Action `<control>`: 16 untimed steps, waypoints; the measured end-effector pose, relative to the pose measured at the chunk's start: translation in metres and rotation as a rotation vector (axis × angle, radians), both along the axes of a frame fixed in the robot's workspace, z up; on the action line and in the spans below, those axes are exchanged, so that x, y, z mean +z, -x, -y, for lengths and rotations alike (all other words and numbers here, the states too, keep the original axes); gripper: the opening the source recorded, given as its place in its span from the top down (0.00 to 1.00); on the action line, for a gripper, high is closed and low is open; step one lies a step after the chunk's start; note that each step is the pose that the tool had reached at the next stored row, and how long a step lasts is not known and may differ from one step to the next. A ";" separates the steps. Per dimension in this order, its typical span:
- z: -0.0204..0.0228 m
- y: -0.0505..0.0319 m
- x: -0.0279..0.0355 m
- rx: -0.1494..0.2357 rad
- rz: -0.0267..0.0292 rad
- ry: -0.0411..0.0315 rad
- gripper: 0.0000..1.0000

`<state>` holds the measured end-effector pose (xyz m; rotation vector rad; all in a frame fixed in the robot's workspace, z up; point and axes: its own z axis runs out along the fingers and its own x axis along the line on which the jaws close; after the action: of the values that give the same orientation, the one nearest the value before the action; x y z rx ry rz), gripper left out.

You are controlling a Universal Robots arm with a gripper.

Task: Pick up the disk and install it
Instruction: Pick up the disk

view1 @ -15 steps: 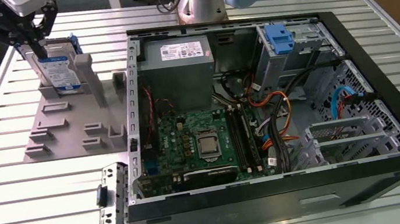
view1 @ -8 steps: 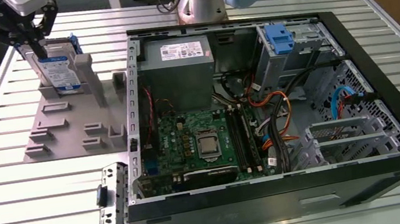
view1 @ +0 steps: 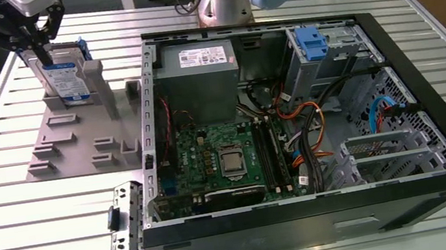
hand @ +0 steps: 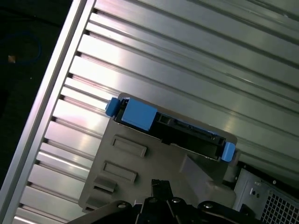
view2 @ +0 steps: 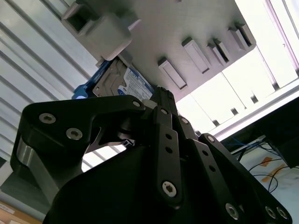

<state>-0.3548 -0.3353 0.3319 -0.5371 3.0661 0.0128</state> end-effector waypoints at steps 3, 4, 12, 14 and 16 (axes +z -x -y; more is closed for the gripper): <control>0.0000 0.0000 0.0000 0.012 0.0000 0.0000 0.90; 0.0000 0.0000 0.0000 0.015 0.0000 0.0000 0.90; 0.0000 0.0000 0.0000 0.045 0.0000 0.0000 0.90; 0.0000 0.0000 0.0000 0.053 0.0000 0.0000 0.90; 0.0000 0.0000 0.0000 0.060 0.0000 0.0000 0.90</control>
<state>-0.3548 -0.3353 0.3319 -0.6291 3.0488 0.0141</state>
